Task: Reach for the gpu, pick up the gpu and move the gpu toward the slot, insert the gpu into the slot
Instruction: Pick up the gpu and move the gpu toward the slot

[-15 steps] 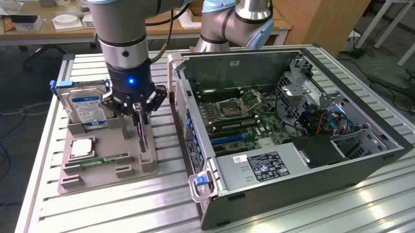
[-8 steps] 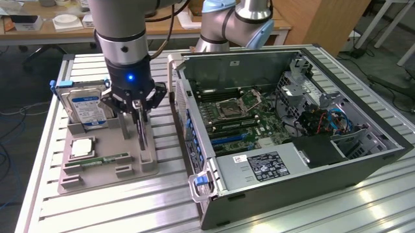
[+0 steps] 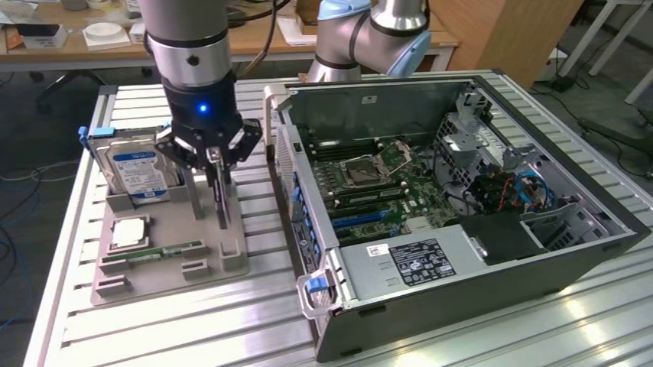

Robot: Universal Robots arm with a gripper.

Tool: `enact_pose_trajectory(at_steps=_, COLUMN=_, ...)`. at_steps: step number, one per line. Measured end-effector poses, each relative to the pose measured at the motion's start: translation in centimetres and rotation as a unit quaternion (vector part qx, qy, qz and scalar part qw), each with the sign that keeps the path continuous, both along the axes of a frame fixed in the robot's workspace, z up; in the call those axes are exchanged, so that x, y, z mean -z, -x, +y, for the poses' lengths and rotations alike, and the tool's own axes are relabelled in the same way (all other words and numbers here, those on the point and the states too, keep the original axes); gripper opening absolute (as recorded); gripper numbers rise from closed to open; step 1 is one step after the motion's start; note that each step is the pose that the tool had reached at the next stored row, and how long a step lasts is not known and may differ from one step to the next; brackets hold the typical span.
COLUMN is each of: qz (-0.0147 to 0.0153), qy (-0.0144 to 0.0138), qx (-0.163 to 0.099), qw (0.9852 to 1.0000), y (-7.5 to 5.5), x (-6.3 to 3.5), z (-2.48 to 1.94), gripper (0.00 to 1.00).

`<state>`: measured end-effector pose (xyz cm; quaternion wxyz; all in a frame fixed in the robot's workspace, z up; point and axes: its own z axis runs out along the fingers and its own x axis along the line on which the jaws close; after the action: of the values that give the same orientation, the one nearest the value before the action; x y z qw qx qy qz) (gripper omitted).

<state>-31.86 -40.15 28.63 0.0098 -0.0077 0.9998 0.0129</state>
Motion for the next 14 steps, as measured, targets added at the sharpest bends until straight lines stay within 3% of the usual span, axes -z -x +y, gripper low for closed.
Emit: enact_pose_trajectory(at_steps=14, qz=0.0000, qy=-0.0002, qx=0.000, qw=1.0000, y=0.0, x=-2.81, z=0.00, gripper=0.29)
